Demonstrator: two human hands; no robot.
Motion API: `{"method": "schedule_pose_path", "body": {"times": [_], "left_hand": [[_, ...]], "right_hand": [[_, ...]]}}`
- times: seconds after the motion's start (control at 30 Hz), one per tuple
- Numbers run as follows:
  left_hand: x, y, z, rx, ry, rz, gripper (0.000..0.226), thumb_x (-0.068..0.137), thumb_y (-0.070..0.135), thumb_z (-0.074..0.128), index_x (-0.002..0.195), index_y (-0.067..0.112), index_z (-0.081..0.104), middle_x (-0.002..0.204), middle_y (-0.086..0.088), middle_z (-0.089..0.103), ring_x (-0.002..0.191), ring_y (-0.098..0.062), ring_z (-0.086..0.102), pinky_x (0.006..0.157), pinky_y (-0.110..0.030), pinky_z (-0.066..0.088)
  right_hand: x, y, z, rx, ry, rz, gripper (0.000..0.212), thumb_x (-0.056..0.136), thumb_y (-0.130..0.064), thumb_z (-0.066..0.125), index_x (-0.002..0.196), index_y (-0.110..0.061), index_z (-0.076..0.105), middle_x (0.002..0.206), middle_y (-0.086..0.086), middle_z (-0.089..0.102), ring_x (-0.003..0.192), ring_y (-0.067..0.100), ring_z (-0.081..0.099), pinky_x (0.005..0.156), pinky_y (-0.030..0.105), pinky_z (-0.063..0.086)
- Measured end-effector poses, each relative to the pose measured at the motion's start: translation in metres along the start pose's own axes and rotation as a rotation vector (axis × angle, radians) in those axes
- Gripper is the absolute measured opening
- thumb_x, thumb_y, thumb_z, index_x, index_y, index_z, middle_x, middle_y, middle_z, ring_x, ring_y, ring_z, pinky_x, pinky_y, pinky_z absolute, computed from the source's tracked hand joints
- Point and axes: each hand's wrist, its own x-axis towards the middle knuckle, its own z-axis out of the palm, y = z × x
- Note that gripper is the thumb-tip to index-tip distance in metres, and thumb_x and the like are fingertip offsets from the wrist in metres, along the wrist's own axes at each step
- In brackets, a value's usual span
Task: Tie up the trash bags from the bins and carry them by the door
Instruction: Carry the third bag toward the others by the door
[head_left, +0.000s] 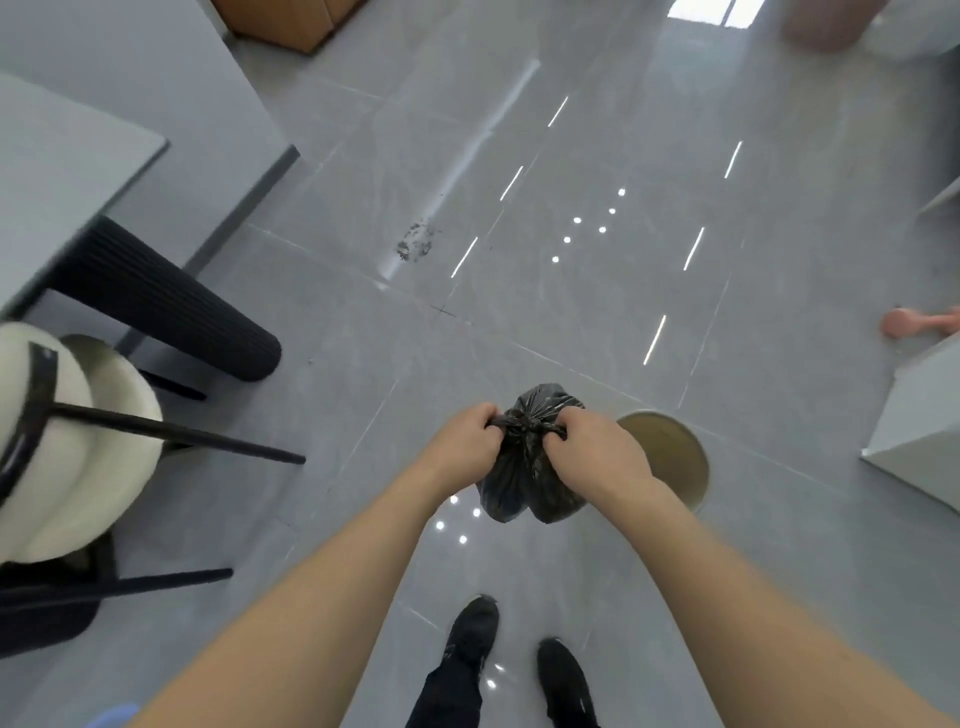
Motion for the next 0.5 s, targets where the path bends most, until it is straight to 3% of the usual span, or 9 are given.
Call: {"method": "schedule_pose_path", "body": {"times": [0.23, 0.5], "left_hand": [[-0.102, 0.028, -0.052, -0.086, 0.202, -0.059, 0.017, 0.092, 0.017, 0.042, 0.079, 0.014, 0.052, 0.068, 0.002, 0.052, 0.059, -0.013, 0.045, 0.053, -0.028, 0.033], [-0.24, -0.058, -0.098, -0.34, 0.545, -0.252, 0.022, 0.092, 0.019, 0.042, 0.072, 0.021, 0.048, 0.071, 0.002, 0.054, 0.066, -0.015, 0.049, 0.056, -0.03, 0.035]], "right_hand": [[-0.057, -0.07, -0.059, -0.111, -0.011, -0.213, 0.016, 0.089, -0.026, 0.045, 0.079, -0.015, 0.051, 0.074, -0.001, 0.053, 0.074, 0.025, 0.052, 0.061, 0.031, 0.036], [-0.121, -0.196, -0.009, -0.241, -0.172, -0.592, 0.014, 0.086, -0.023, 0.047, 0.078, -0.014, 0.053, 0.071, -0.002, 0.055, 0.066, 0.018, 0.054, 0.053, 0.028, 0.035]]}}
